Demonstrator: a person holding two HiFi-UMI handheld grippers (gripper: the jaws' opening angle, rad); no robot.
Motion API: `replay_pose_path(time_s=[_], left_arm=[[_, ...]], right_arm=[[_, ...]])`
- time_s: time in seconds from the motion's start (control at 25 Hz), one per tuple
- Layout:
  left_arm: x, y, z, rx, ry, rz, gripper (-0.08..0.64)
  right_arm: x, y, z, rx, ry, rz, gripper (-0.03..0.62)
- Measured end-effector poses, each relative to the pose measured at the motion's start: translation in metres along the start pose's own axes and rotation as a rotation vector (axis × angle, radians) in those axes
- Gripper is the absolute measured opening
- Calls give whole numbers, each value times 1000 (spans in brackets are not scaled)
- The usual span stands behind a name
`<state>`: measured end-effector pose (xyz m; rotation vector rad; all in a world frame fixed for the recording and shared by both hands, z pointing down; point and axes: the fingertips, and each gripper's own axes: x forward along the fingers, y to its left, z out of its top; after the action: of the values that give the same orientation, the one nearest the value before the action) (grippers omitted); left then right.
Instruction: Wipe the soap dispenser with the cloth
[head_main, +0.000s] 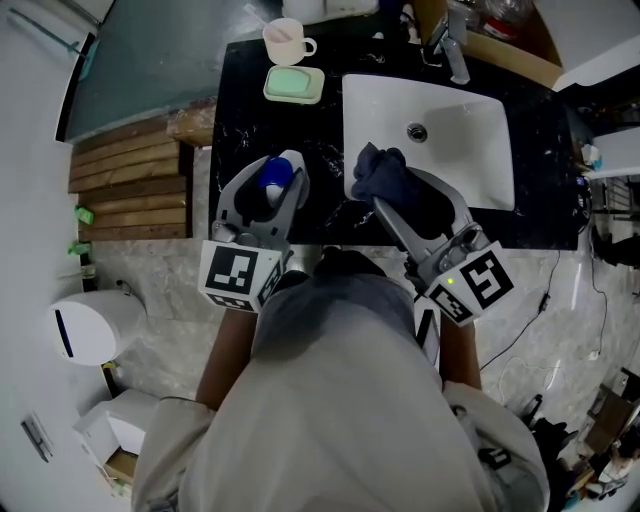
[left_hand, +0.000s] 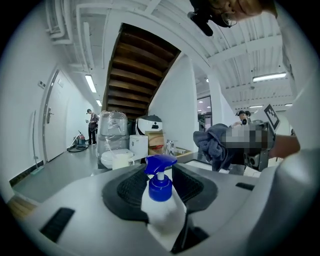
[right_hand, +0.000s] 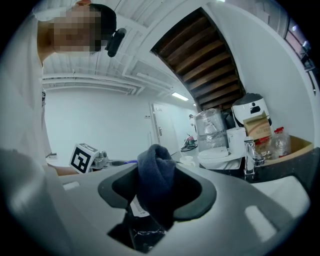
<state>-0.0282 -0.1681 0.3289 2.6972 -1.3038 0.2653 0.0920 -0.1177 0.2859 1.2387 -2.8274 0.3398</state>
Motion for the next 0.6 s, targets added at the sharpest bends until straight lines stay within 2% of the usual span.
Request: replay_pose_path(time_s=[0.28, 0.6], left_arm=[[8, 5, 4, -8, -19, 44, 141], [0, 15, 5, -50, -47, 93, 141]], right_arm=[[4, -13, 3, 10, -17, 34, 179], [4, -11, -2, 46, -19, 74, 179]])
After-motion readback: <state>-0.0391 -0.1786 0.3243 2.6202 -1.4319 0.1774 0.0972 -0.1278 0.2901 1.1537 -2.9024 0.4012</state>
